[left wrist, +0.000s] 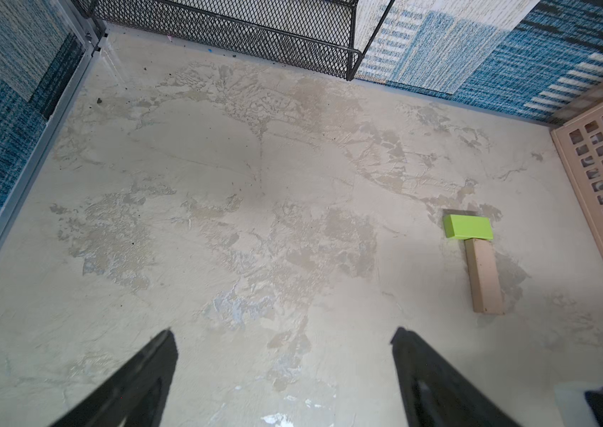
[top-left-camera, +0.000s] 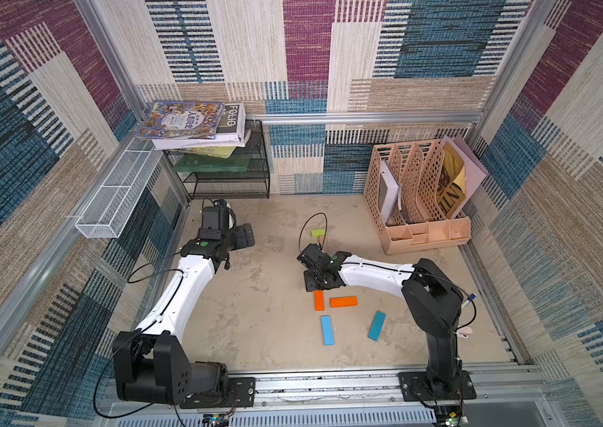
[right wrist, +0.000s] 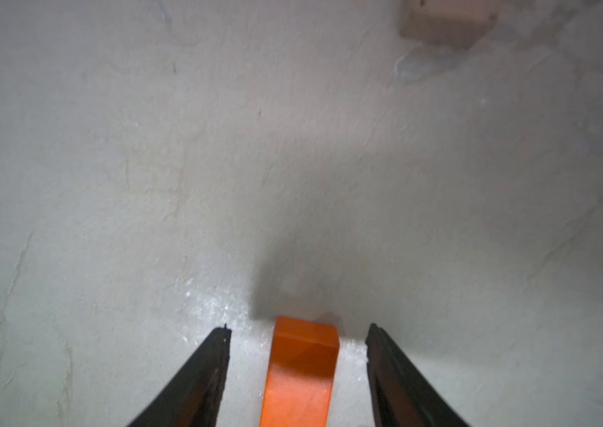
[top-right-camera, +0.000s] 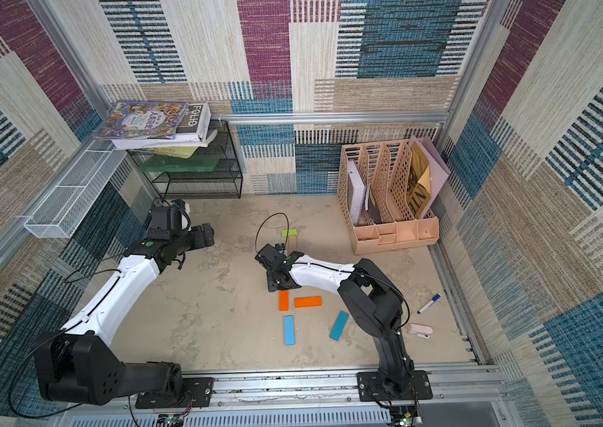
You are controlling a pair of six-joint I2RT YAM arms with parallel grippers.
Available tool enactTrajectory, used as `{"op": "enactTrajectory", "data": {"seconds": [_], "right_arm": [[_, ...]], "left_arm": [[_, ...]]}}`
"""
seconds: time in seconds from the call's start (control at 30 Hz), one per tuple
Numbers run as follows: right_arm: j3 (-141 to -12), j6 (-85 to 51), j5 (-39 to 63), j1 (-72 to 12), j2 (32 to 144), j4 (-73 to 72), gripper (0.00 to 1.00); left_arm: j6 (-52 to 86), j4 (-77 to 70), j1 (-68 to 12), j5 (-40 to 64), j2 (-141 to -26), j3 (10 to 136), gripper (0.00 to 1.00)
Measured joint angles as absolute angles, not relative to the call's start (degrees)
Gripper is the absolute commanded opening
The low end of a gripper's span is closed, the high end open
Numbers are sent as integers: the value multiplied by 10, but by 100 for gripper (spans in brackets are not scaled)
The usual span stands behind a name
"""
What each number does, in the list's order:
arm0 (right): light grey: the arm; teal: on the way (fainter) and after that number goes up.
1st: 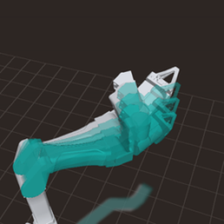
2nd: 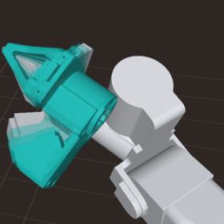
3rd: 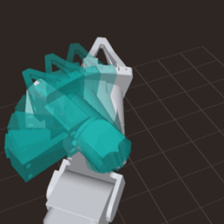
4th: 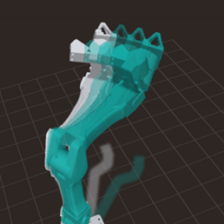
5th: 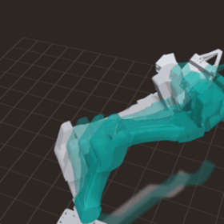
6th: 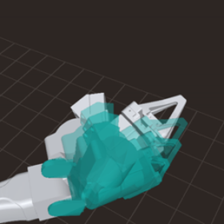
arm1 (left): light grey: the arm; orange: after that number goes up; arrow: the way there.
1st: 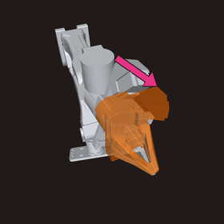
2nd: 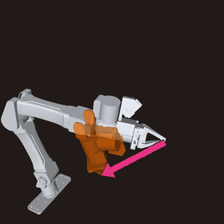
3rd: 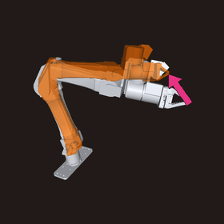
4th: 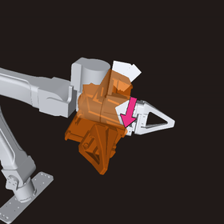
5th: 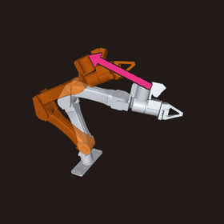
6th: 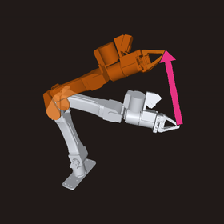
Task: Assemble a giraffe with building blocks
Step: Assemble the building block at the center of the board.
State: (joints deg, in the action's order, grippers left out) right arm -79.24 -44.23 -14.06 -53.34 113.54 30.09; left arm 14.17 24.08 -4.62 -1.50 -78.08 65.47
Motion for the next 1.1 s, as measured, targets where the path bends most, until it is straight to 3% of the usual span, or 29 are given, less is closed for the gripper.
{"op": "enactTrajectory", "data": {"seconds": [0.43,1.1], "right_arm": [[-772,-472,-156,-553,1139,308,34],[-824,-446,-167,-462,1164,315,32]], "left_arm": [[142,241,-46,-15,-779,655,95],[143,241,-46,-13,-779,655,95]]}}
